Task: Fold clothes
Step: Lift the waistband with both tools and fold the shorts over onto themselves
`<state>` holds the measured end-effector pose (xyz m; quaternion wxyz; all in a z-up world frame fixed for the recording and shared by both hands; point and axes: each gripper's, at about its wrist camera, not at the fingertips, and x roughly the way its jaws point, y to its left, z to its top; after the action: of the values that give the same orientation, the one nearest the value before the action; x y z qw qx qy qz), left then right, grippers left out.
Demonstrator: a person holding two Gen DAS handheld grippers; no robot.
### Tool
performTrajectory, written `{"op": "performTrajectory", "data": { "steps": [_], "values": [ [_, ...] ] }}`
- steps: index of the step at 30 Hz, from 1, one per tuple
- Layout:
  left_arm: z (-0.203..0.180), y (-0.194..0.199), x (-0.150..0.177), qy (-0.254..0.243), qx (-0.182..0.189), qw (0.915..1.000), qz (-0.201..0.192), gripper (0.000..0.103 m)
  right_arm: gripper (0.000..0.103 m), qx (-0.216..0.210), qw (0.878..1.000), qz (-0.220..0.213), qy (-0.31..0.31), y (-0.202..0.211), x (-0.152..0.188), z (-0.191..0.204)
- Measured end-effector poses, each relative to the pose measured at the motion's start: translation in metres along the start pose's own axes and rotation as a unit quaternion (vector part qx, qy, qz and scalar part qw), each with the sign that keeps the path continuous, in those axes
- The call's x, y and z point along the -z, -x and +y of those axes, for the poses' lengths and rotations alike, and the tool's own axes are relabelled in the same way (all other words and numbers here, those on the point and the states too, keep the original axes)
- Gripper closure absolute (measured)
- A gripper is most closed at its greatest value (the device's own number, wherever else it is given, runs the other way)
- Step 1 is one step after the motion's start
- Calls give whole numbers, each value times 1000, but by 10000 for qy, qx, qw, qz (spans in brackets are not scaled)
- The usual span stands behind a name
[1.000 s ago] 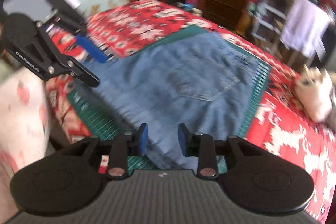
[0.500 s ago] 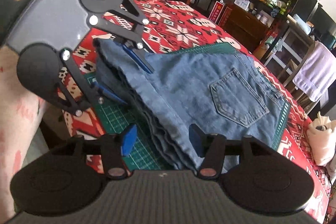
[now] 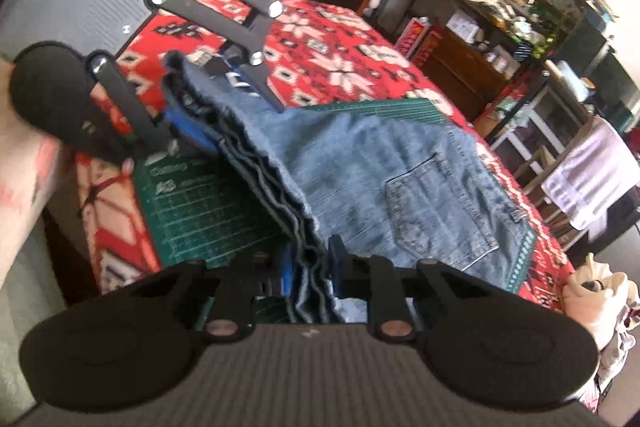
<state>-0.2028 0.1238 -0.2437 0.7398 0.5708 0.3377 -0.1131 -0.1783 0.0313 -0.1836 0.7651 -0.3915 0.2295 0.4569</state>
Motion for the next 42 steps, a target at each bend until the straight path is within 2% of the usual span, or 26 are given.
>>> {"op": "performTrajectory", "data": {
  "steps": [4,8,14,19,21,26,27,36,42],
  "values": [
    [-2,6,16,46,-22,9999,141,80,83,-26,9998,48,194,2,8,6],
    [2,7,18,240,9,9996,170,83,83,27,9990,93,435,6,19,9],
    [25,6,16,1056,267,9937,246,86,79,193,9956,144,901,15,33,17],
    [51,7,15,1795,393,9826,278,87,77,223,9982,138,538,23,31,17],
    [57,8,15,1939,386,9799,268,87,77,271,9985,41,480,23,24,21],
    [55,10,16,1737,372,9838,224,87,78,665,9950,-120,732,10,16,35],
    [52,10,17,1677,377,9849,220,88,81,731,9938,-97,830,9,17,34],
    [32,13,17,1341,506,9896,122,89,83,732,9865,349,1421,29,73,4],
    [22,15,17,1067,512,9929,82,89,84,678,9800,437,1820,38,90,-3]
  ]
}}
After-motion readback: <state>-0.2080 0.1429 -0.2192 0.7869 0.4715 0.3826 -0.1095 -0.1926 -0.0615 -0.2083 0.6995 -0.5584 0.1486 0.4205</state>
